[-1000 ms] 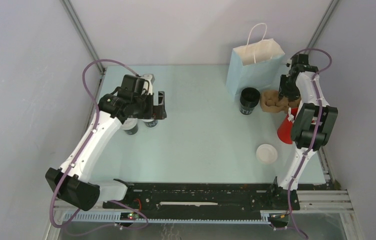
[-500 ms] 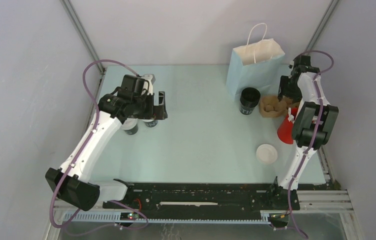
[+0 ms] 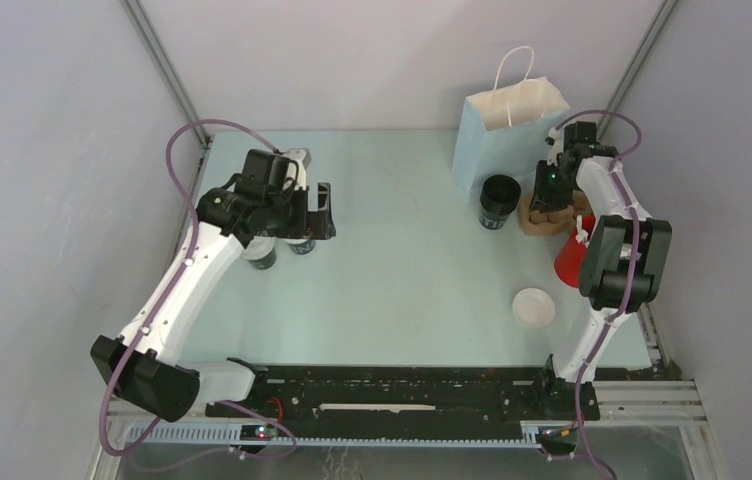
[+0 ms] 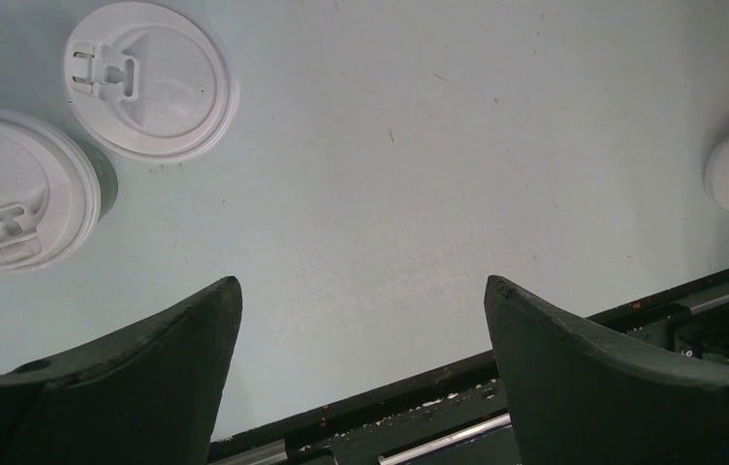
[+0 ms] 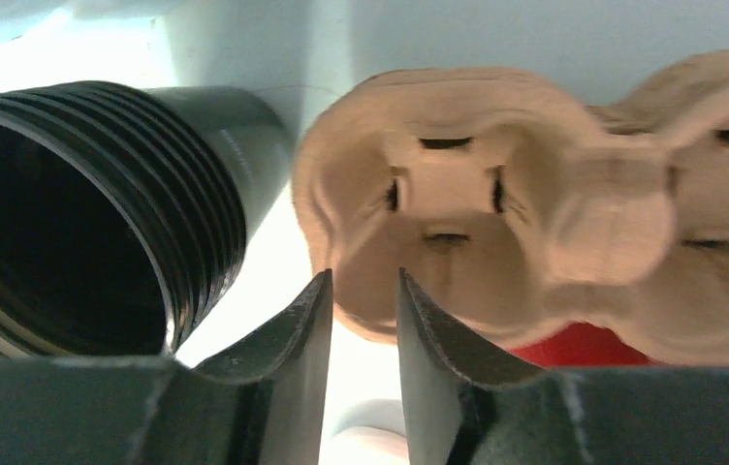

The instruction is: Pack the takeout coffee

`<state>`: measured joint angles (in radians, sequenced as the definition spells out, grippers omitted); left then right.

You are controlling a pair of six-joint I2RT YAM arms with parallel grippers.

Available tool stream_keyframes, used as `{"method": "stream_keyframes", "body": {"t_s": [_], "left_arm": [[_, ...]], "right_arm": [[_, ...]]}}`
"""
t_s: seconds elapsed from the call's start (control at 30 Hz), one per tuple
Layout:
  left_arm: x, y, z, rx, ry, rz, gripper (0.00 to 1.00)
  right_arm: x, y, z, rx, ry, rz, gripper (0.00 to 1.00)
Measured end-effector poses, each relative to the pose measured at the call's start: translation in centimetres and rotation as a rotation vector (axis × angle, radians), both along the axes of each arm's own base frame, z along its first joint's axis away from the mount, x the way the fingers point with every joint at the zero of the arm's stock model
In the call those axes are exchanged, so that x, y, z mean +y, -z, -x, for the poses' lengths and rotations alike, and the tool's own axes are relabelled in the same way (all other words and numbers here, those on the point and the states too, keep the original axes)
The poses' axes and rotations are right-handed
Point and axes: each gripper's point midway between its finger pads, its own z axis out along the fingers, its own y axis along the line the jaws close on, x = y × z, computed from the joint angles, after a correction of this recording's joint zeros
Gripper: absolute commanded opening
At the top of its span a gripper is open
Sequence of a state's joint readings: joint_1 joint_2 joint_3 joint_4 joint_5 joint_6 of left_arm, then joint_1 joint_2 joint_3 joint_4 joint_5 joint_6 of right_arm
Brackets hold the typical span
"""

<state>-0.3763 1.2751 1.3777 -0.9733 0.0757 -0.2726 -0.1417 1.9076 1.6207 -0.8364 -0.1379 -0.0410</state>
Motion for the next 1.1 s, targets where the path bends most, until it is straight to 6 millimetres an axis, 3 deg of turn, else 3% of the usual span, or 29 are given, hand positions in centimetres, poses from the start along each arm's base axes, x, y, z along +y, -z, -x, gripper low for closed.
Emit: {"method": "stream_keyframes", "body": {"t_s": [0.1, 0.23, 0.5, 0.73, 1.1], "left_arm": [[-0.1, 0.0, 0.0, 0.001, 0.002, 0.003, 1.0], [-0.1, 0.0, 0.1, 0.002, 0.004, 0.005, 1.0], [-0.1, 0.0, 0.1, 0.003, 0.004, 0.004, 1.0], [-0.1, 0.0, 0.1, 0.003, 0.004, 0.004, 1.0], [-0.1, 0.0, 0.1, 0.003, 0.004, 0.004, 1.0]], "right_arm": [[1.5, 1.0, 0.3, 0.005, -0.037, -0.061, 0.48], [2.4, 1.5, 0.4, 0.0, -0.057, -0.108, 0.49], [2.5, 1.3, -1.2, -0.057, -0.049, -0.132, 0.35], [2.3, 2.3, -1.4, -0.037, -0.037, -0.153, 0.38], [2.0, 2.0, -1.4, -0.046, -0.031, -0.185, 0.16]]}}
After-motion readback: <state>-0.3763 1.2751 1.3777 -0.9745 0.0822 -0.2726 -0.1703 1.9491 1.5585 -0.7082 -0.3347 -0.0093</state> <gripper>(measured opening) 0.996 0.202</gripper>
